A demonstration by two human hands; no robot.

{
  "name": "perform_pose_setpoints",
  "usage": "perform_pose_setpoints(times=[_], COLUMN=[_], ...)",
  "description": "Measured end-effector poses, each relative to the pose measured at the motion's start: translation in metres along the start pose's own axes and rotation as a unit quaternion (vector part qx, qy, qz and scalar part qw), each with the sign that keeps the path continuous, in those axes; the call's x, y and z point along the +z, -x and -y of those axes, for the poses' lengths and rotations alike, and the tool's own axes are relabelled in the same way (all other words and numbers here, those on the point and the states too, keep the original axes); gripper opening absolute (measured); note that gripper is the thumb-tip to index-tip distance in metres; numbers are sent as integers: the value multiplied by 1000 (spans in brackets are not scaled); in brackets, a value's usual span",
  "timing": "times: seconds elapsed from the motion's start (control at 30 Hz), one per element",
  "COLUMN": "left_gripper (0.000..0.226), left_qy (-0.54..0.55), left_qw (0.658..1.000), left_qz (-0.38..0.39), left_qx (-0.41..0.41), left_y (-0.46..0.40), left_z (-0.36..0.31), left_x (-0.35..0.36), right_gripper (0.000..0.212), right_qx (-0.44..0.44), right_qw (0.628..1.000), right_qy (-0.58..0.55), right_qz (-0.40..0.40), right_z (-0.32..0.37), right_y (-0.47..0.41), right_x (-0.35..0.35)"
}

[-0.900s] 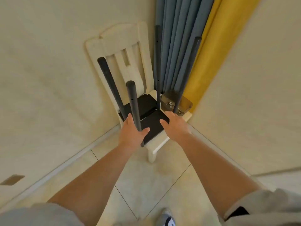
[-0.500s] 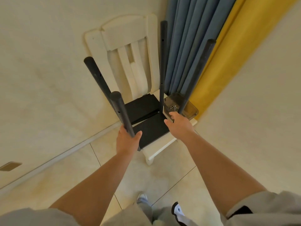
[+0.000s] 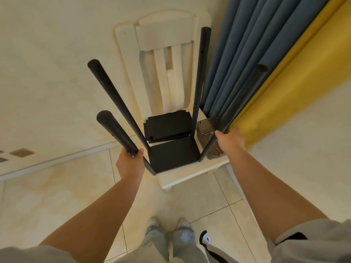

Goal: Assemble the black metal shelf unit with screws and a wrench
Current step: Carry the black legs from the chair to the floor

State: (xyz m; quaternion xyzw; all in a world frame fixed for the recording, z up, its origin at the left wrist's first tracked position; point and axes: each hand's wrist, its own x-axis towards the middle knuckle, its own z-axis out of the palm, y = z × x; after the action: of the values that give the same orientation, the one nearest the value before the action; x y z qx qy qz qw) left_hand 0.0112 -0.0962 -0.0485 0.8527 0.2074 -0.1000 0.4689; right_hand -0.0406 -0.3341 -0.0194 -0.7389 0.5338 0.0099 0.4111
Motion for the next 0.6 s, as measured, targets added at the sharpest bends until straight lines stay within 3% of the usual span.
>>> perform_pose_setpoints(times=[0.13,0.4,0.6], left_gripper=[9,13,30], left_qy=[38,32,4], left_qw=[998,988,975], left_qz=[-9,-11,-17], left_qx=[47,154,221], left_y=[7,6,12], left_z=[-2,-16,-32], left_x=[-3,-20,-29], right_gripper=[46,41,39], right_qx=[-59,-154,-211], right_qw=[993,974,957], right_qy=[-87,-149,-151], right_qz=[-47,-74,-127], right_z=[14,42,51], right_y=[-8,-2,11], right_x=[-4,-12,-15])
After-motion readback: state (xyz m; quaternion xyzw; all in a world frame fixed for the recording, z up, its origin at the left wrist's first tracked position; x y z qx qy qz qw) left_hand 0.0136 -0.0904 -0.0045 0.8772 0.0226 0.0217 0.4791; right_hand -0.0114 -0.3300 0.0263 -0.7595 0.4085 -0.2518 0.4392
